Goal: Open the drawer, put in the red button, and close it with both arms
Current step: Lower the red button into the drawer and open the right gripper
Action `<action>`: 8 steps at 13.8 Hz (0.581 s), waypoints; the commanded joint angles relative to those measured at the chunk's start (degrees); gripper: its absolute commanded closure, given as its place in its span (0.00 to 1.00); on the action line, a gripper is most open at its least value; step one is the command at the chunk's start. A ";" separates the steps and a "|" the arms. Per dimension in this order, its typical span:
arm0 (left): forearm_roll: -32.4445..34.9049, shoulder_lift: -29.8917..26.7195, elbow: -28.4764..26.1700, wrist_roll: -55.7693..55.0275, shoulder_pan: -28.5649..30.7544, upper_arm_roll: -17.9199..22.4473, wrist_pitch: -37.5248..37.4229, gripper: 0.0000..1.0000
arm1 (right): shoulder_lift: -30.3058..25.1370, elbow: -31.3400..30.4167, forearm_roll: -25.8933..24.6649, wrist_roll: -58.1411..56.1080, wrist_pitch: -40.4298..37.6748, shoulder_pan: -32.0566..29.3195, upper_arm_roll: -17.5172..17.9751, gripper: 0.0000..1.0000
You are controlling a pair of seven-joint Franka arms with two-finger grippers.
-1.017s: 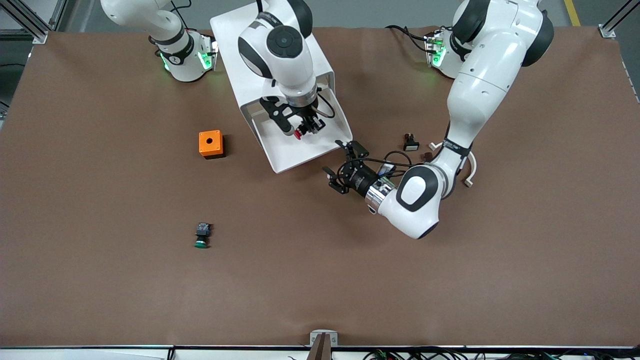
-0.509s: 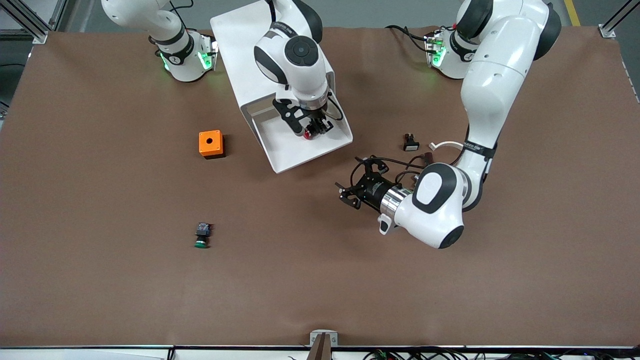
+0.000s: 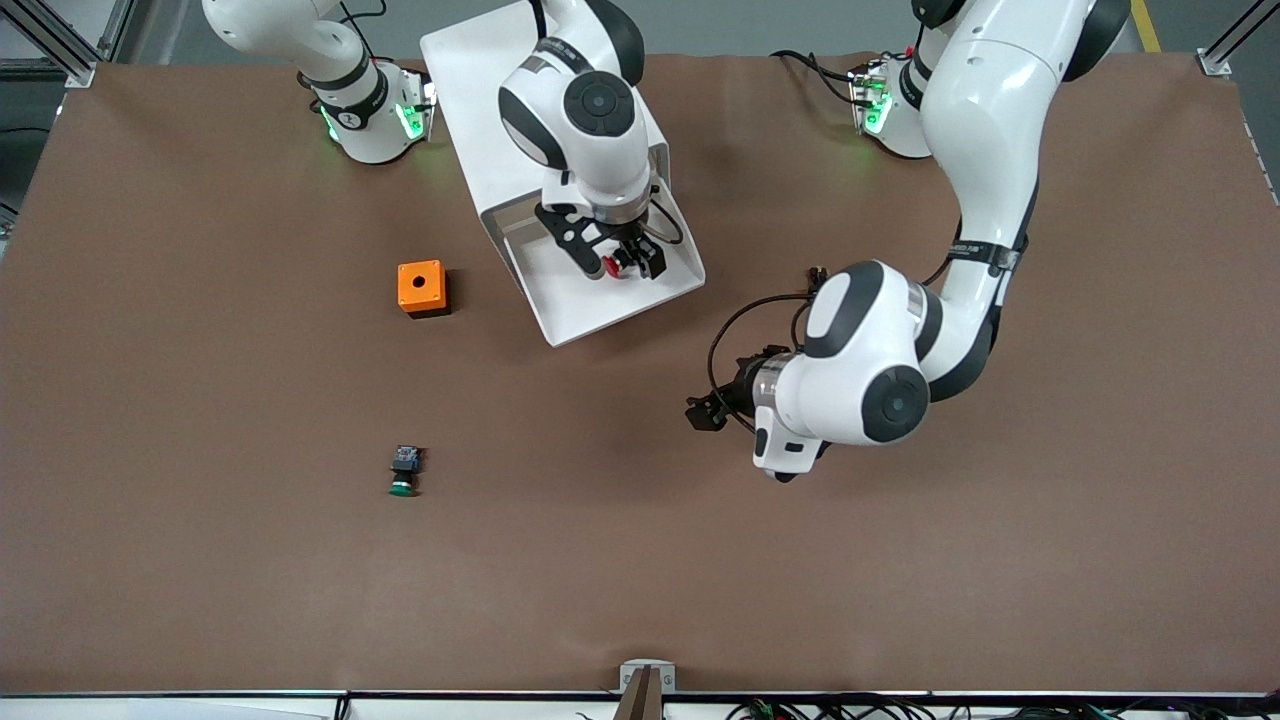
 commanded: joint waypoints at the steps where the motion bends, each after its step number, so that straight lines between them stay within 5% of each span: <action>1: 3.58 -1.47 -3.45 1.13 -0.62 -0.06 4.65 0.01 | -1.52 3.52 -0.80 -11.64 -6.00 -5.08 0.28 0.00; 8: 11.05 -2.17 -8.71 0.08 -3.25 0.03 13.26 0.01 | -7.32 6.34 -3.88 -49.25 -17.78 -24.67 -0.60 0.00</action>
